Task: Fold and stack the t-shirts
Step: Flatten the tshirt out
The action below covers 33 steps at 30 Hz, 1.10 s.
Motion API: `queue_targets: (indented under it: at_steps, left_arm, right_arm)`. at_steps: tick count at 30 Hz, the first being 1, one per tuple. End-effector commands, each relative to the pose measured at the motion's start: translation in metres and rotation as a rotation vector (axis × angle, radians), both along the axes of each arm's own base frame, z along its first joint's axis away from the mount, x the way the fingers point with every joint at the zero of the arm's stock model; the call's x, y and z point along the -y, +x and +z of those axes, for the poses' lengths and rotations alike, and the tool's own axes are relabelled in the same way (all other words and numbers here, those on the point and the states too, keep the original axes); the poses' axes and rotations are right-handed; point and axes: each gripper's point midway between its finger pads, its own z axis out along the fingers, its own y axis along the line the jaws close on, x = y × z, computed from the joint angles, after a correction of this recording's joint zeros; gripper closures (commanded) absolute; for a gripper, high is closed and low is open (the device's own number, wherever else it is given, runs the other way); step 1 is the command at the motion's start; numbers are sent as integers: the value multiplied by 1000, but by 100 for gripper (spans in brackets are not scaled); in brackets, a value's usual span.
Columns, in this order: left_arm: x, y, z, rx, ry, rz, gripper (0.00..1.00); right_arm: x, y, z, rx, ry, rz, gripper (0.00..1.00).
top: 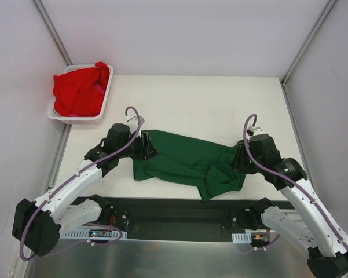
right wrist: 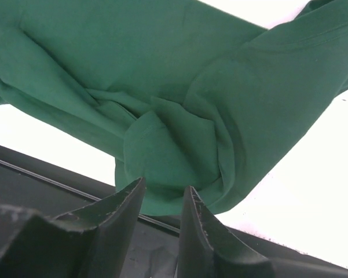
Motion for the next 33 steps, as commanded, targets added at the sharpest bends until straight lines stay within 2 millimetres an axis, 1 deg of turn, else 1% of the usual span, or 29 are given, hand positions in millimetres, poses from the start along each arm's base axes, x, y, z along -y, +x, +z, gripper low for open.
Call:
queue_targets:
  at_steps: [1,2,3,5,6,8,10,11,15,18,19,25,27,29,30,33]
  left_arm:
    - [11,24,3,98,9,3,52]
    - [15,26,3,108,11,-2,52]
    - [18,27,-4,101,25,-9,52]
    - [22,31,-7,110,34,-13,53]
    - [25,30,-15,95,53,-25,53]
    - [29,38,-13,125,58,-21,53]
    - [34,39,-19,114,69,-32,53]
    - [35,40,-17,118,68,-34,53]
    - [39,39,-20,115,69,-38,54]
    - [36,37,-23,119,73,-30,53]
    - [35,35,-25,115,76,-29,53]
    - [29,31,-24,126,72,-19,53]
    - [28,30,-23,135,71,-14,54]
    - [27,29,-23,136,71,-14,53]
    - [26,29,-23,138,71,-11,54]
    - [25,28,-23,138,71,-11,54]
  right_arm:
    - [-8,9,-18,-5,-1,13,60]
    - [-11,11,-23,-12,-1,19,59]
    - [-12,10,-32,-28,-10,25,57]
    - [-17,13,-40,-31,-4,34,55]
    - [-19,12,-46,-38,-10,42,54]
    - [-20,18,-51,-29,-18,39,49]
    - [-20,24,-53,-14,-36,37,43]
    - [-19,25,-57,-25,-55,42,42]
    - [-19,33,-59,-21,-79,43,41]
    - [-20,40,-62,-17,-97,40,41]
    - [-18,41,-66,-29,-114,35,41]
    - [-17,54,-74,-29,-163,25,41]
    - [-14,57,-75,-23,-178,14,42]
    - [-13,58,-76,-20,-186,12,46]
    - [-14,58,-76,-21,-188,13,53]
    - [-12,57,-79,-27,-195,9,62]
